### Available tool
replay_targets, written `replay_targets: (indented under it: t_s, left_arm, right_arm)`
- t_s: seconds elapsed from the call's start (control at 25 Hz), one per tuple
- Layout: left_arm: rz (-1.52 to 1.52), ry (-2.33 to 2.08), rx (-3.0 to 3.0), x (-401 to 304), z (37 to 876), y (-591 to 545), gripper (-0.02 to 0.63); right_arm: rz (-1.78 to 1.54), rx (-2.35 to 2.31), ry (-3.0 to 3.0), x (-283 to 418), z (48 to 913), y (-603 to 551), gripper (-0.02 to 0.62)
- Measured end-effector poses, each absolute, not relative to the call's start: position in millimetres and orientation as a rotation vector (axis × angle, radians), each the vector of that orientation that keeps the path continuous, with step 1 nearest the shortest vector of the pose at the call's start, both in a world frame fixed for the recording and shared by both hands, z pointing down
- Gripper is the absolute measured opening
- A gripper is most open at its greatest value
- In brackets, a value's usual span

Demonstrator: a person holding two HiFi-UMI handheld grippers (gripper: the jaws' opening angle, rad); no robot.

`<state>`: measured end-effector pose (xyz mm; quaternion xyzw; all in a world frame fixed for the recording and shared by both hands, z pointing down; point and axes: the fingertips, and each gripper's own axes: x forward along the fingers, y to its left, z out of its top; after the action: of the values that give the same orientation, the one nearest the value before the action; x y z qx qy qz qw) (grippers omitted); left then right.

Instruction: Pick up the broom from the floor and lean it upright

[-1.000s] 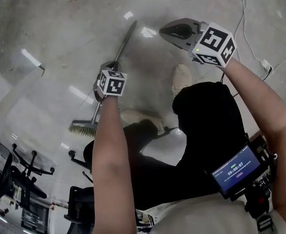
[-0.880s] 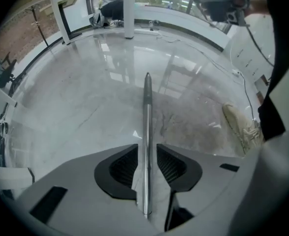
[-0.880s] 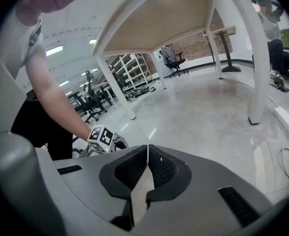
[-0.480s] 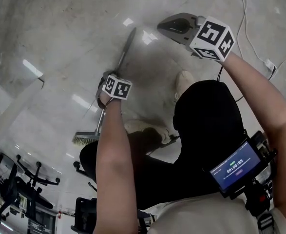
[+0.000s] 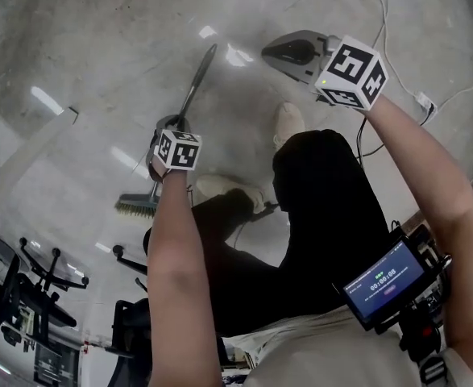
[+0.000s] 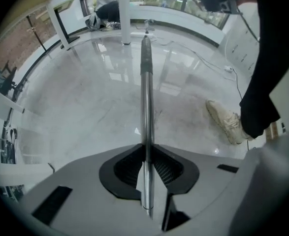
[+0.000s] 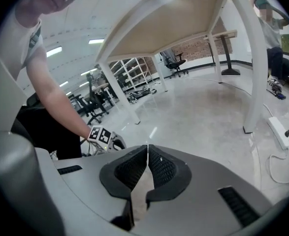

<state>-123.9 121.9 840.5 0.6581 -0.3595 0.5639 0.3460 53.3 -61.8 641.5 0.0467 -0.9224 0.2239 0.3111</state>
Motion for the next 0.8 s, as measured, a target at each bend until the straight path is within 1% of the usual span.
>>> replay_targets:
  t_s: [0.12,0.2,0.4,0.56,0.8]
  left_arm:
    - [1.399,-0.970,1.766,-123.7,759.9,135.4,0.074]
    - [1.342,-0.990,1.815,-128.5,719.2,147.5,0.073]
    - [1.288,-1.075,1.850,-144.1,683.0,162.2,0.074]
    - [1.211,-1.239,1.846,-161.1,614.9,165.0,0.074]
    - [0.999,-1.621,1.652,-225.5,538.1,167.0,0.074]
  right_arm:
    - [0.595,0.080,-2.422,50.7,563.9,-37.0,0.023]
    - [0.595,0.056,-2.411,47.0,529.4,-21.7,0.023]
    - [0.632,0.020,-2.384,43.3,519.1,-6.8,0.023]
    - [0.656,-0.004,-2.366,32.6,477.1,6.1,0.023]
    - [0.659,-0.064,-2.364,0.8,435.8,15.8,0.023]
